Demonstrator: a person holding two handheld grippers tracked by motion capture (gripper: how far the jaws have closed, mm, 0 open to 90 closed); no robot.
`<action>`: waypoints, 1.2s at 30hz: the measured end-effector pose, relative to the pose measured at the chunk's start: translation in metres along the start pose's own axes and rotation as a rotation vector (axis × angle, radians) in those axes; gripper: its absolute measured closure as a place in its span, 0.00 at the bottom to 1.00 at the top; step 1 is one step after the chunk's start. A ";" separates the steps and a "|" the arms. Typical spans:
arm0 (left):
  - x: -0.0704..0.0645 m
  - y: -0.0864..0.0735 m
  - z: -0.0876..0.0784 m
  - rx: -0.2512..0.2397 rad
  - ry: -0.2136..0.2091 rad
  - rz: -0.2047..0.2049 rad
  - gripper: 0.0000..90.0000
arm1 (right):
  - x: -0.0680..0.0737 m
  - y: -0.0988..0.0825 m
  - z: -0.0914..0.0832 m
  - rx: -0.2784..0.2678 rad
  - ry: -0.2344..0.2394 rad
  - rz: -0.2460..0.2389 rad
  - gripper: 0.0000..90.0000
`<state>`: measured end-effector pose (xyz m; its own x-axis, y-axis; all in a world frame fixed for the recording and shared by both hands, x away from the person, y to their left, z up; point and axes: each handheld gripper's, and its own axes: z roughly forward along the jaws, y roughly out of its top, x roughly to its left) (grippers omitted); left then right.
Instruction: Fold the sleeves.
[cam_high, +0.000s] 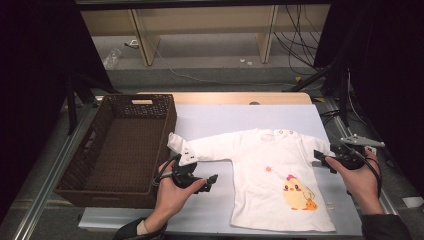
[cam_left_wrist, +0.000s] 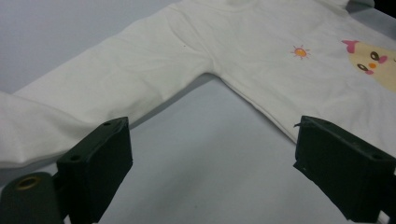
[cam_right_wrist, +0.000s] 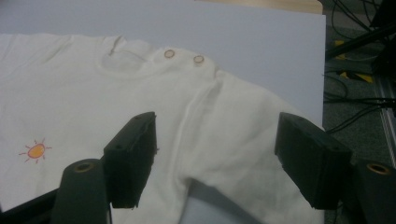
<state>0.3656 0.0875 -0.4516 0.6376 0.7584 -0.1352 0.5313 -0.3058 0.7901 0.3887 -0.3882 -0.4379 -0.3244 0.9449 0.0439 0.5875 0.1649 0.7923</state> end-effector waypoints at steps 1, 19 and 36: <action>0.002 0.003 0.002 -0.002 0.016 -0.014 0.15 | 0.002 0.000 0.001 -0.004 0.001 -0.003 0.34; 0.045 0.037 0.069 0.179 0.306 -0.119 0.26 | 0.042 -0.006 -0.005 0.023 0.088 -0.111 0.31; 0.051 0.028 0.077 0.229 0.305 -0.091 0.36 | 0.047 -0.014 -0.013 0.019 0.100 -0.125 0.31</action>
<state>0.4561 0.0729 -0.4827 0.4058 0.9139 0.0127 0.7108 -0.3243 0.6242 0.3552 -0.3502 -0.4389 -0.4673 0.8841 0.0064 0.5515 0.2858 0.7837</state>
